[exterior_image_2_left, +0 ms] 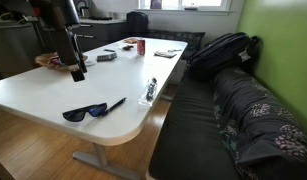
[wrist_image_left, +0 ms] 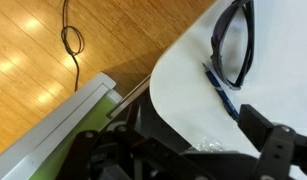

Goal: Place the sunglasses next to the packet

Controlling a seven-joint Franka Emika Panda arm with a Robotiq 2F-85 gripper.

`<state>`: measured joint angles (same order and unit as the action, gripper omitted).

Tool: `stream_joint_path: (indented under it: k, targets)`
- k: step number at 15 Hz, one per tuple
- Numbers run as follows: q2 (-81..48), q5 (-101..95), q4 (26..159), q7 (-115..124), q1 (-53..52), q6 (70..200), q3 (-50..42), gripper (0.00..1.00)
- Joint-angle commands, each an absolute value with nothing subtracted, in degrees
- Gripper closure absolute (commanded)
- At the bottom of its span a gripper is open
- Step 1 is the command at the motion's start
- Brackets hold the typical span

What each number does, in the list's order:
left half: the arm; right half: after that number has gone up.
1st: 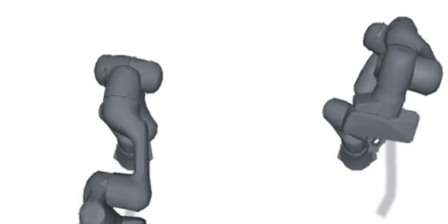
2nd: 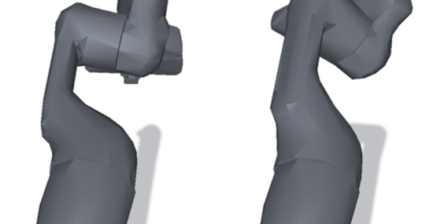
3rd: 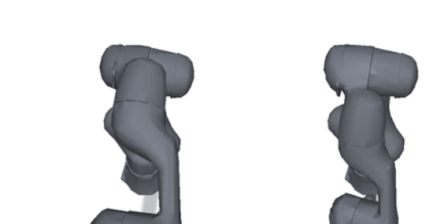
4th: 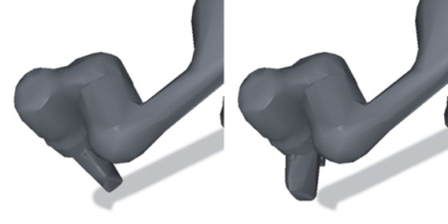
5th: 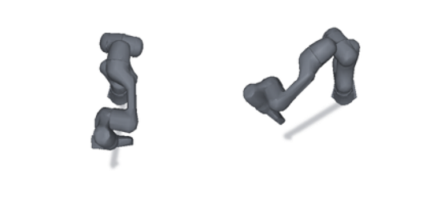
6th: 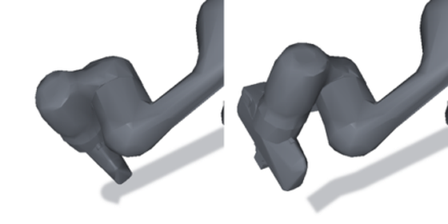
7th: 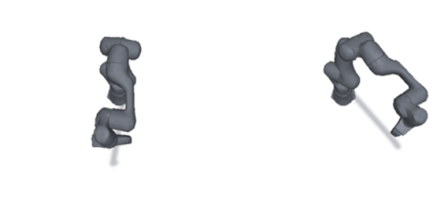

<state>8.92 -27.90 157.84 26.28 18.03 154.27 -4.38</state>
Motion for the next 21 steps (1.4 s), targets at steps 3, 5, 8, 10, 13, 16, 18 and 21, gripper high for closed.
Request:
stream_joint_path:
  k: [3,5,8,10,13,16,18,21]
  targets:
    - [2.1,-28.0,157.8,27.2,17.1,157.6,-5.7,0.0]
    - [-0.9,-25.6,157.8,26.3,15.9,159.0,-6.3,0.0]
    - [-5.7,-22.6,157.9,24.6,13.8,163.1,-7.1,0.0]
    - [-8.4,-20.8,157.9,23.7,12.1,165.3,-8.1,0.0]
    - [-11.6,-18.1,157.9,22.1,9.6,168.9,-9.9,0.0]
    - [-13.8,-18.3,157.9,21.3,6.2,172.5,-13.7,0.03]
    - [-15.1,-17.6,157.8,20.4,4.2,174.5,-16.0,0.11]
    - [-16.6,-21.4,157.8,22.4,4.9,176.9,-16.5,0.45]
